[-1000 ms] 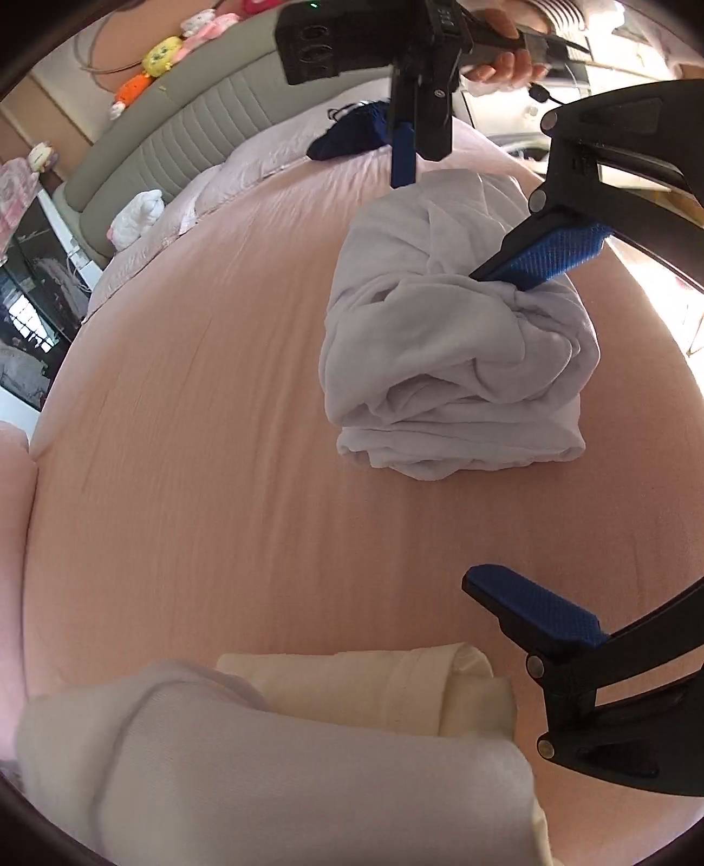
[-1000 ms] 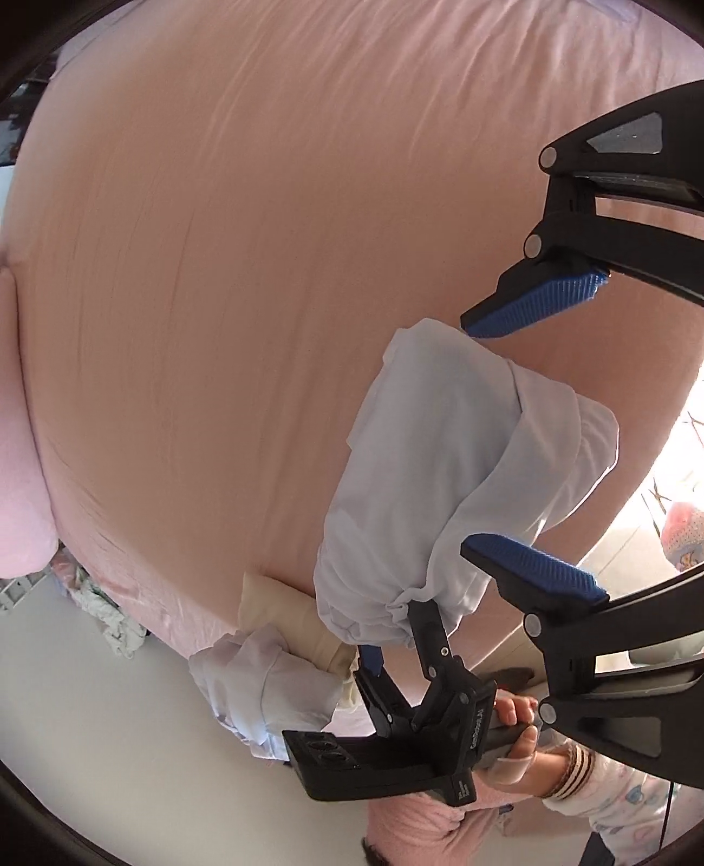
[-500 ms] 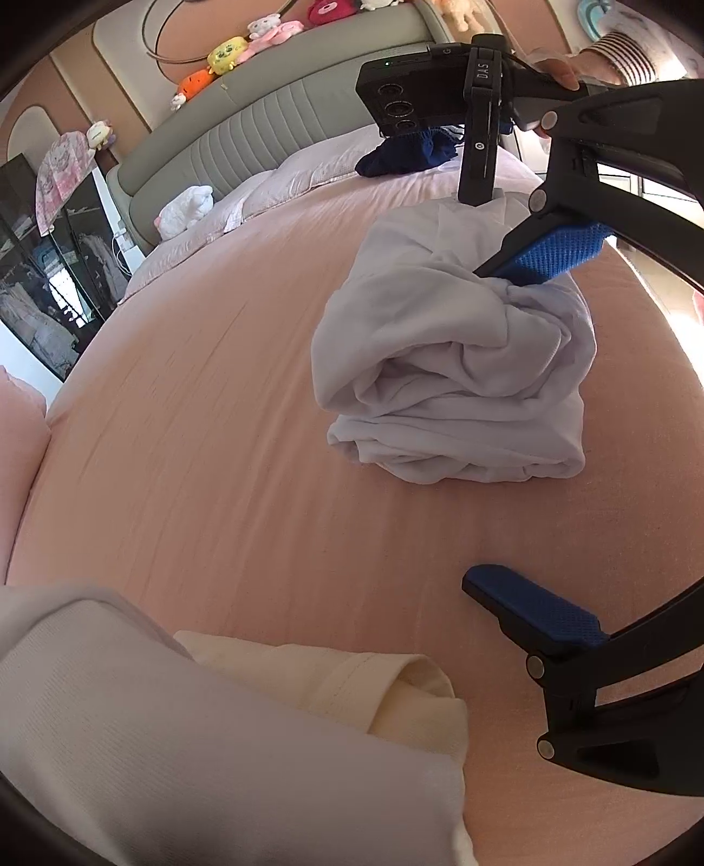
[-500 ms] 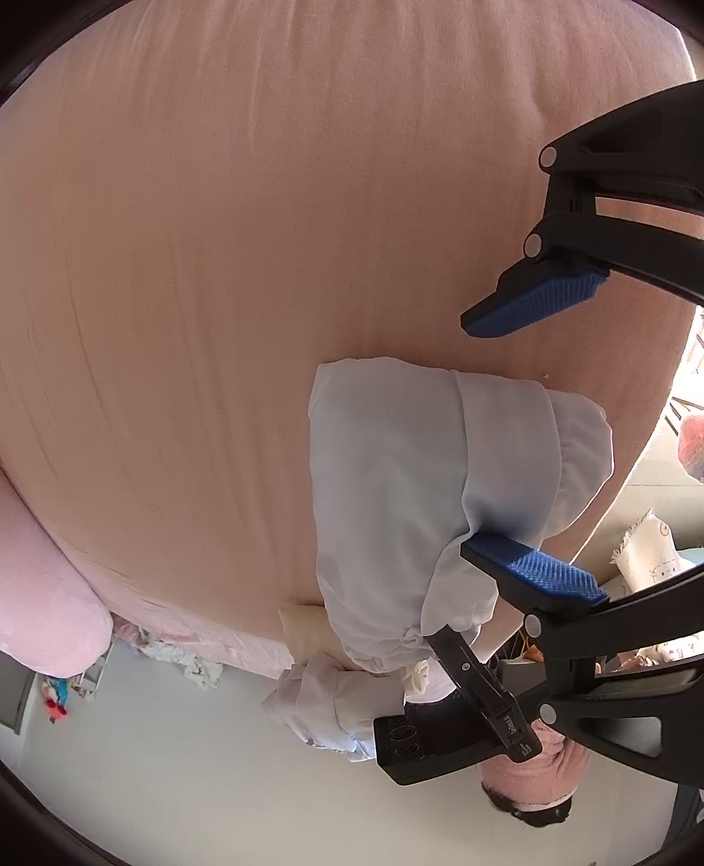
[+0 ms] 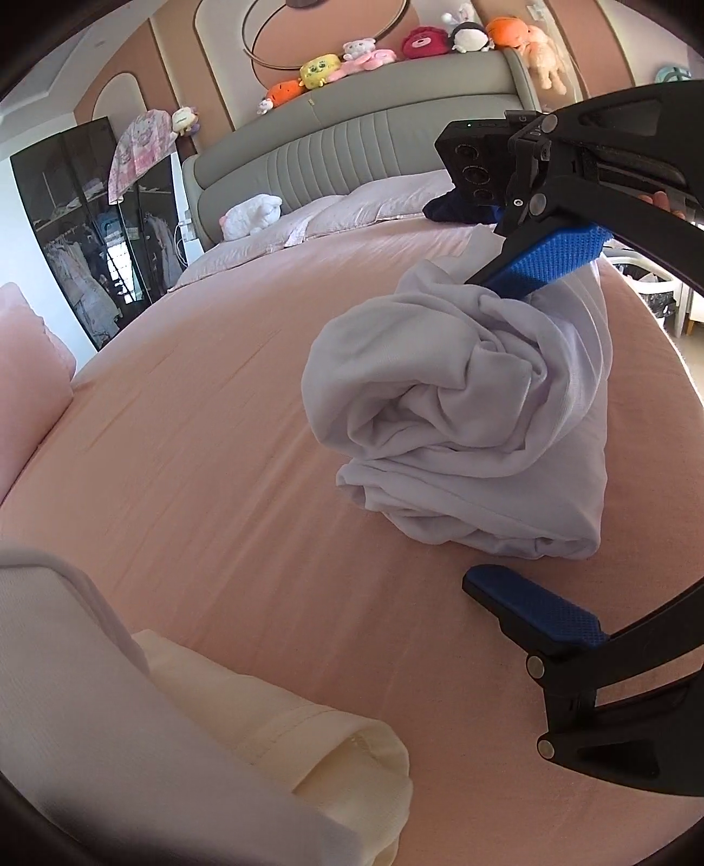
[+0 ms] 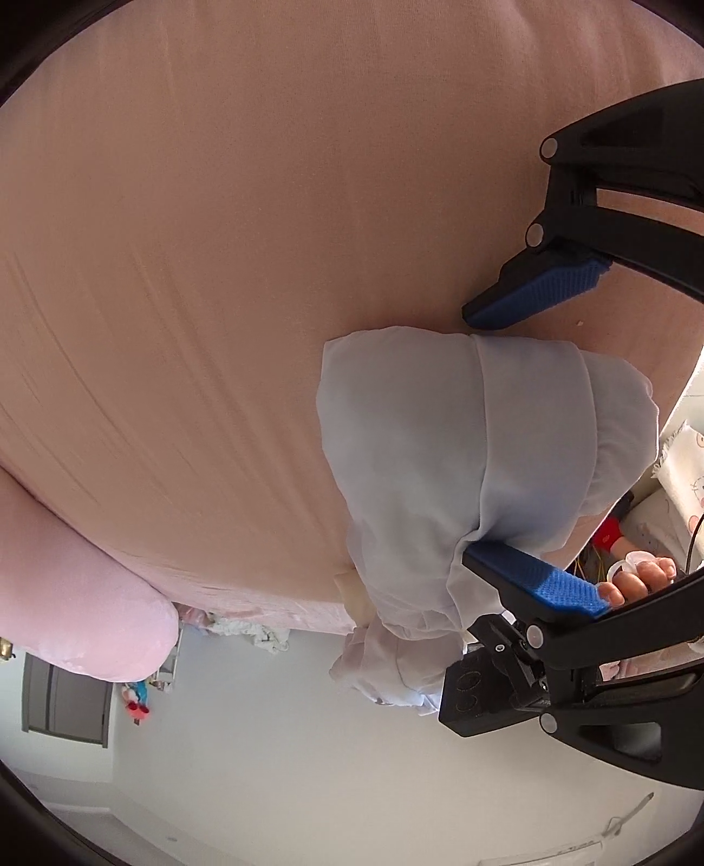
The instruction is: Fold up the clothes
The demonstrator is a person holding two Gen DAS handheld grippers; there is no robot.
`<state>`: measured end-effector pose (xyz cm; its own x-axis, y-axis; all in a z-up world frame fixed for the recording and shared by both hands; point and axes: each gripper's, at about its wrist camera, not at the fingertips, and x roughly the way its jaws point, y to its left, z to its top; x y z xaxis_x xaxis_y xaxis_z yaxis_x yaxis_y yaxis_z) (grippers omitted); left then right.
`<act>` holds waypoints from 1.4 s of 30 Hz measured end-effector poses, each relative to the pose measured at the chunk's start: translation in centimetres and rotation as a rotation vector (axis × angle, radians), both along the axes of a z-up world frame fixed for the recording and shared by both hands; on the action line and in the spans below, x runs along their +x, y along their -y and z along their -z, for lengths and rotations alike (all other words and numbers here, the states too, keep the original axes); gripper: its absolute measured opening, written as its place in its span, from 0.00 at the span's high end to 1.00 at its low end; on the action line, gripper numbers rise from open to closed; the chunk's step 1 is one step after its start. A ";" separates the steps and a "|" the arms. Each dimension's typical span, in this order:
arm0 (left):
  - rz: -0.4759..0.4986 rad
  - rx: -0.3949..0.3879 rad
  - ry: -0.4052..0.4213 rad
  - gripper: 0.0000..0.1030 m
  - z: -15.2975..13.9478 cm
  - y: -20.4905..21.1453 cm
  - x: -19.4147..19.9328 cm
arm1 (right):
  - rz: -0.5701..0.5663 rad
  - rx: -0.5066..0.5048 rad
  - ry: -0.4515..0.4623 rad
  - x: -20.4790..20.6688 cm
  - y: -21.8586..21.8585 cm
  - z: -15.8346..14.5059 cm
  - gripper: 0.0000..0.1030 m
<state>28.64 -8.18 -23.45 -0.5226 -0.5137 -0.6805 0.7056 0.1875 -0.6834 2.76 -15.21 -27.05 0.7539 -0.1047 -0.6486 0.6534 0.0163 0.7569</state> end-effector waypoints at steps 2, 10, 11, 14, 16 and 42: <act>0.005 -0.009 0.013 0.05 0.0 0.1 0.0 | 0.005 -0.001 0.015 0.0 0.1 0.1 0.22; -0.060 -0.067 0.034 0.05 0.5 -0.1 0.2 | 0.047 -0.014 0.067 -1.2 -0.6 0.7 0.20; -0.086 -0.070 0.018 0.06 0.8 -0.3 0.1 | 0.061 -0.013 0.079 -1.3 -0.7 0.9 0.20; -0.135 -0.078 -0.010 0.08 1.0 -1.0 -0.4 | 0.103 -0.034 0.084 -1.1 -1.1 0.9 0.20; -0.146 -0.077 -0.036 0.12 1.1 -1.1 -0.9 | 0.108 -0.065 0.054 -0.5 -1.3 0.6 0.19; -0.312 -0.139 -0.271 0.43 1.9 -4.5 1.1 | -0.066 -0.366 -0.222 1.8 -3.4 -4.6 0.58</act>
